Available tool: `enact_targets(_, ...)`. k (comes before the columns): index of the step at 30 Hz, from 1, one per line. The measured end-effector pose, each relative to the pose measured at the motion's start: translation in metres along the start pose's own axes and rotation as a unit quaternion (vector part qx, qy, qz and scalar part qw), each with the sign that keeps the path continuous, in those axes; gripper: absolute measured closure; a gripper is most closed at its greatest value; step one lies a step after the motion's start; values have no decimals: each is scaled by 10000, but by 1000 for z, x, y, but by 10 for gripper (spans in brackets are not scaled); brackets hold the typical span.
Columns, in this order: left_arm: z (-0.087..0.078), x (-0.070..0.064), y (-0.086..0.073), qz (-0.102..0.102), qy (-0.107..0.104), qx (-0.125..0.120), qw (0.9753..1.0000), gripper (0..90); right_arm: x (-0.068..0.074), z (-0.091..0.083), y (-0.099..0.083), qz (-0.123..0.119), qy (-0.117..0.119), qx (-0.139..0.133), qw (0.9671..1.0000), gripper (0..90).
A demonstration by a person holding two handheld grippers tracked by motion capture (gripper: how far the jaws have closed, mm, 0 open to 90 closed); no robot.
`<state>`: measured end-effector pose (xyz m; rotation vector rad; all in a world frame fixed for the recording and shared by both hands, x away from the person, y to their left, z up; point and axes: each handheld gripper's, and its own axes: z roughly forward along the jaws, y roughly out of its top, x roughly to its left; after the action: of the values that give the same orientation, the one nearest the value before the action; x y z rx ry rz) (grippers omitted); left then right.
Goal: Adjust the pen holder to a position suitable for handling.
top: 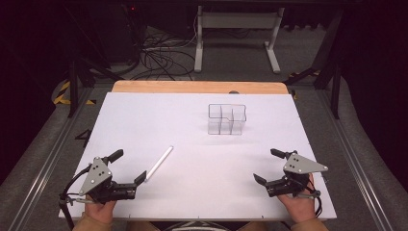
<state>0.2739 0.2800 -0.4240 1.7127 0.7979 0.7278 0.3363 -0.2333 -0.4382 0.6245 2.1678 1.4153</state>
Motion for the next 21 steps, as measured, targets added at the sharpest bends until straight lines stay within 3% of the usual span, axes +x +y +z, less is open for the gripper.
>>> enact_targets(10,-1,-1,0,4,22,-26,10000,20,7,-2,4,-250,-9,-66,9997,5)
enact_targets(21,-2,-1,1,1,-23,-11,10000,22,6,0,8,-205,123,-85,9997,19)
